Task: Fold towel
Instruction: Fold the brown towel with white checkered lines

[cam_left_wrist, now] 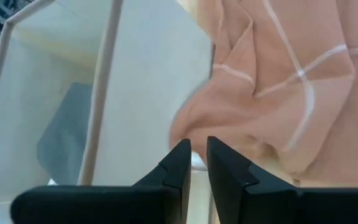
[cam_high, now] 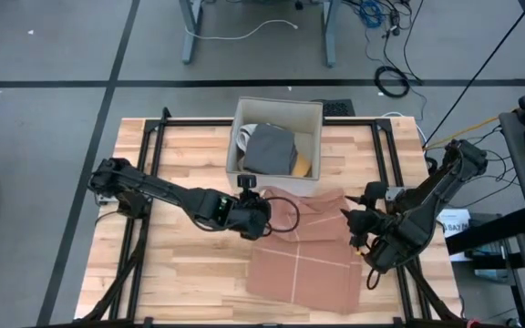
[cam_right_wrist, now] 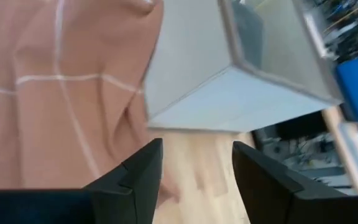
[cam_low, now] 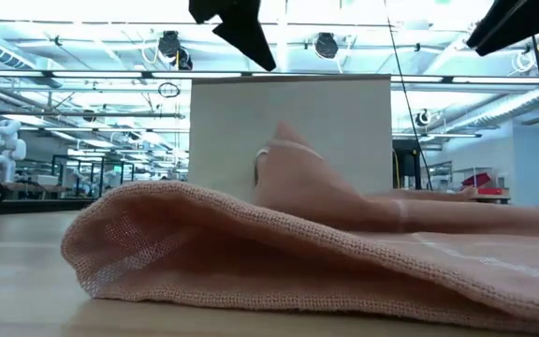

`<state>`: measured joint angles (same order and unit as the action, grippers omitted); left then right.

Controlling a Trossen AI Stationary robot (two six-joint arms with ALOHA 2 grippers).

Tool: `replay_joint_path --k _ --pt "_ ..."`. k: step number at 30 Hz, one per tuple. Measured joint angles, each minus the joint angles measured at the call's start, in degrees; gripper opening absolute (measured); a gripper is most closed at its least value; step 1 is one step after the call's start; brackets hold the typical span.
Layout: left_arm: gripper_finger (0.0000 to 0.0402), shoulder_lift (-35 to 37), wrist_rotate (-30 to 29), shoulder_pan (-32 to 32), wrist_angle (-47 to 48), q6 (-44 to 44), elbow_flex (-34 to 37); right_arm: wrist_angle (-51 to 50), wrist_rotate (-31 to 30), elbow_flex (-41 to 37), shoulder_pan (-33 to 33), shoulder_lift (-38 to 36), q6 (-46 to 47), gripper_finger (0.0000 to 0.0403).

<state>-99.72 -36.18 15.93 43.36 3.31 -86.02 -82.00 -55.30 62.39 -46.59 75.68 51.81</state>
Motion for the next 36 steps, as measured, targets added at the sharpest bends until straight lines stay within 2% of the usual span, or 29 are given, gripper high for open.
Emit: replay_joint_path --k 3,6,8,12,14,20,26,28,32,36 --pt "0.0059 0.0 -0.1 -0.1 -0.7 0.2 0.0 1.4 3.3 0.0 0.0 0.0 0.7 0.0176" --pt "0.006 0.0 0.8 0.6 -0.6 -0.8 0.0 7.5 7.5 0.0 -1.0 0.0 -1.9 0.017" --pt "0.006 0.0 5.8 1.3 -0.6 -1.1 0.0 13.6 10.7 0.0 -1.9 0.0 -5.1 0.0167" --pt "0.006 0.0 23.4 2.9 -0.6 -1.2 0.0 26.3 16.2 0.0 -3.8 0.0 -10.7 0.0167" --pt "0.006 -0.2 28.9 3.9 -0.7 -2.0 0.0 32.6 16.8 0.0 -4.9 0.4 -12.9 0.0167" --pt "0.0061 -4.1 31.4 7.4 -4.0 -3.9 0.0 46.0 17.1 0.0 -7.3 5.3 -19.9 0.0167" --pt "0.0061 -12.3 39.8 10.0 -13.2 -3.2 0.0 49.7 23.5 0.0 -7.5 13.0 -18.5 0.0167" --pt "0.0061 -14.8 40.8 10.5 -14.0 -3.2 0.1 51.5 26.1 0.0 -7.5 15.6 -17.8 0.0167" --pt "0.0061 -17.5 40.8 10.6 -11.7 -3.6 0.1 54.7 30.1 0.0 -7.6 19.7 -16.3 0.0167" --pt "0.006 -18.4 39.8 10.0 -4.2 -4.6 0.1 55.6 32.6 0.0 -7.6 21.5 -14.5 0.0167"
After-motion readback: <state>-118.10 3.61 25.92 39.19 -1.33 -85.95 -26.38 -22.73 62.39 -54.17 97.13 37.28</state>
